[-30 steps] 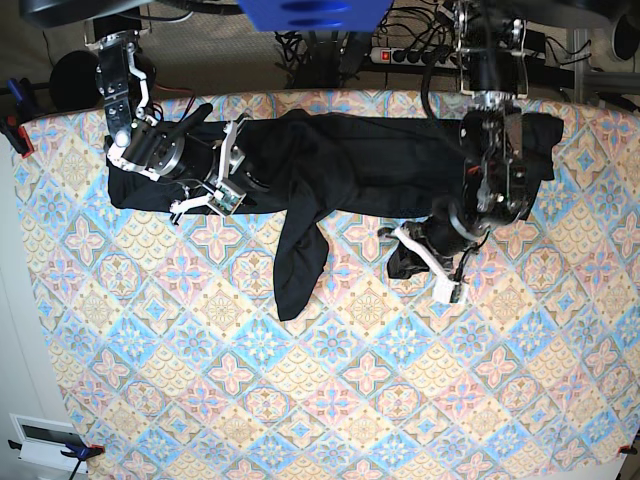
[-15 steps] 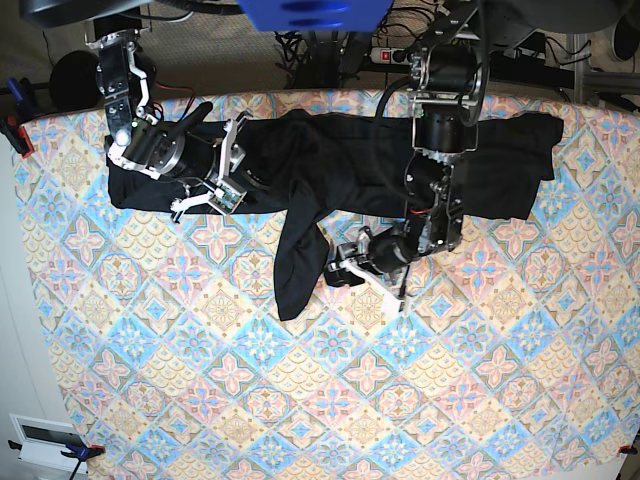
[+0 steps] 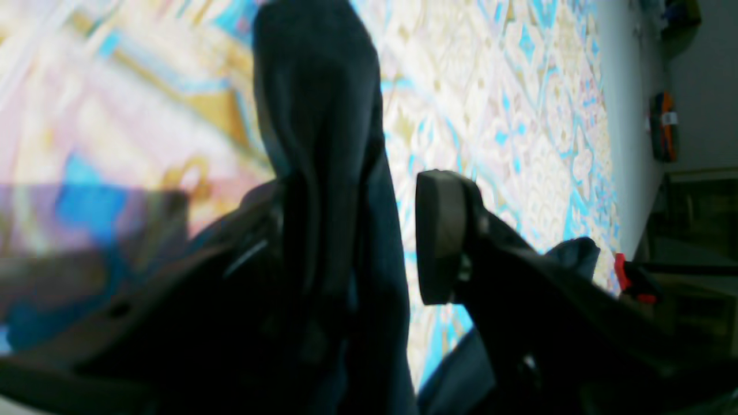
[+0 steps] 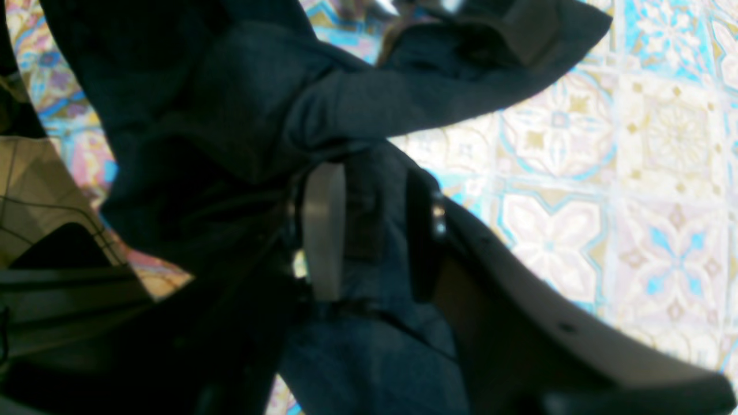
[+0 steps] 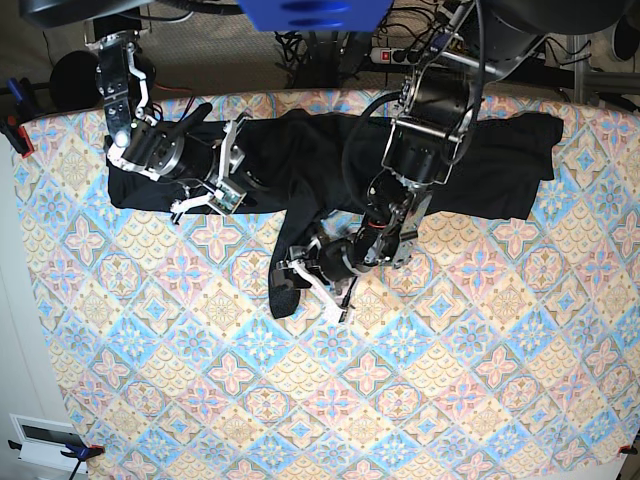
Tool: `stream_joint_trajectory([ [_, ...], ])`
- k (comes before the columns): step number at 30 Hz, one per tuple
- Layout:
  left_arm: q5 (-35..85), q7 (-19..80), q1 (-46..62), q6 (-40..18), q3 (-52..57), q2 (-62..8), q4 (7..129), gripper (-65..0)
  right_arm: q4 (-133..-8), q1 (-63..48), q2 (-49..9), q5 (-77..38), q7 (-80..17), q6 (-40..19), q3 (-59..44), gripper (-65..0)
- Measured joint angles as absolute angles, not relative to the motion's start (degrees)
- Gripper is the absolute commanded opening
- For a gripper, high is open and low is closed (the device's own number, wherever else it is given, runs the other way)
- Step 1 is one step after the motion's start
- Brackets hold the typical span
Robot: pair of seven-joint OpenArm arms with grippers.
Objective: Layout the t-shirt on the table in an organized manner, then fold the t-shirt properly
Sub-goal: 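Fold the held fabric with the left gripper onto the strip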
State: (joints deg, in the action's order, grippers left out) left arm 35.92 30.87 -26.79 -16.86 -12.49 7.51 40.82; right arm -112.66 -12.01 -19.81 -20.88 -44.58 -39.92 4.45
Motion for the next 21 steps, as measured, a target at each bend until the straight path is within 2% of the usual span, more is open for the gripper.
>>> stream_joint_trajectory([
  [2, 36.1, 28.3, -26.8, -17.0, -13.5, 7.5, 40.3, -41.6, -112.7, -12.0, -19.9, -20.8, -44.6, -39.9, 4.4, -47.5],
  [7, 35.6, 26.7, -26.5, -16.1, -14.3, 7.5, 40.2, -64.6, -112.7, -12.0, -19.8, -20.8, -44.6, -39.9, 4.4, -47.5],
  [13, 34.2, 29.0, -24.3, -15.0, -14.4, 6.6, 47.5, -65.0, -112.7, -12.0, -19.9, -21.0, -44.6, -39.9, 4.4, -47.5],
  [18, 35.6, 34.5, -19.7, -14.9, -14.2, 2.5, 62.7, -65.0, -112.7, -11.9, -19.8, -20.9, -44.5, -39.9, 4.3, -47.5],
  [21, 40.6, 36.9, -19.1, -15.2, -14.5, -0.2, 67.7, -65.0, -112.7, -11.9, -19.8, -21.0, -44.4, -39.9, 4.3, -47.5],
])
